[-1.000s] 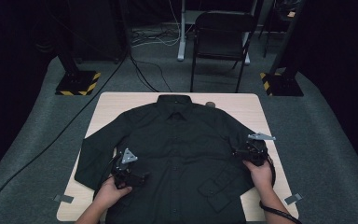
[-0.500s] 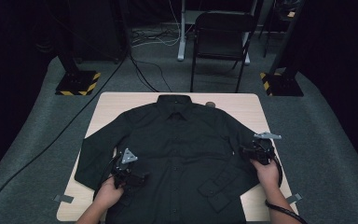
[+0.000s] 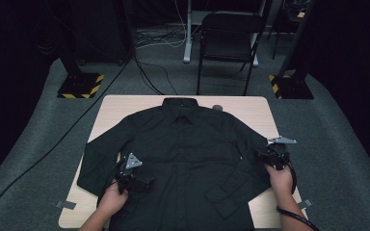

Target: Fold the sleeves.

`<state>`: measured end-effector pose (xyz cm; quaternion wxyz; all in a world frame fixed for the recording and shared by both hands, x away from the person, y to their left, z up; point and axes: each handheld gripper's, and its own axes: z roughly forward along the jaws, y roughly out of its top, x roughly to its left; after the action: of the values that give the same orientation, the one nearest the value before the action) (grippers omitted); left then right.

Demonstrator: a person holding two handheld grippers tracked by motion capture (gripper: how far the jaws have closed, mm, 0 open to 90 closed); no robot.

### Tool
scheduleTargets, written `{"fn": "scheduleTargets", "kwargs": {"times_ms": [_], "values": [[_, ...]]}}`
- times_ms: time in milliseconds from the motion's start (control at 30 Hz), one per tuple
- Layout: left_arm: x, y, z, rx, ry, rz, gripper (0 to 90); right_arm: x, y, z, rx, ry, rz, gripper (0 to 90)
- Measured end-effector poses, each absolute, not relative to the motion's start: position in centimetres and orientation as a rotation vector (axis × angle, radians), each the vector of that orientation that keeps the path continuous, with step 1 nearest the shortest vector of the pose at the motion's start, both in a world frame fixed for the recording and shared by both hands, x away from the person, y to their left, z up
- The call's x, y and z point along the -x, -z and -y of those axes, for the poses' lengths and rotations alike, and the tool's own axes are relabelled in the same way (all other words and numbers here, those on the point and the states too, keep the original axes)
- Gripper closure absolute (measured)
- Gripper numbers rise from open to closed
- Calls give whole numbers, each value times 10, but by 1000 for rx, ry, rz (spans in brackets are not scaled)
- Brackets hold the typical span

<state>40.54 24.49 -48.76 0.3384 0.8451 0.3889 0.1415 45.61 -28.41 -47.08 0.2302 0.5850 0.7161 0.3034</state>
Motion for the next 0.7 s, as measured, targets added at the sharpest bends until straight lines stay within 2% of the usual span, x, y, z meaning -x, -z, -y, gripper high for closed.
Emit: {"fn": "scheduleTargets", "kwargs": {"times_ms": [700], "values": [[-405, 488, -245, -2203, -369, -1012, 0, -456, 472, 300, -1670, -801, -1925, 597]]}}
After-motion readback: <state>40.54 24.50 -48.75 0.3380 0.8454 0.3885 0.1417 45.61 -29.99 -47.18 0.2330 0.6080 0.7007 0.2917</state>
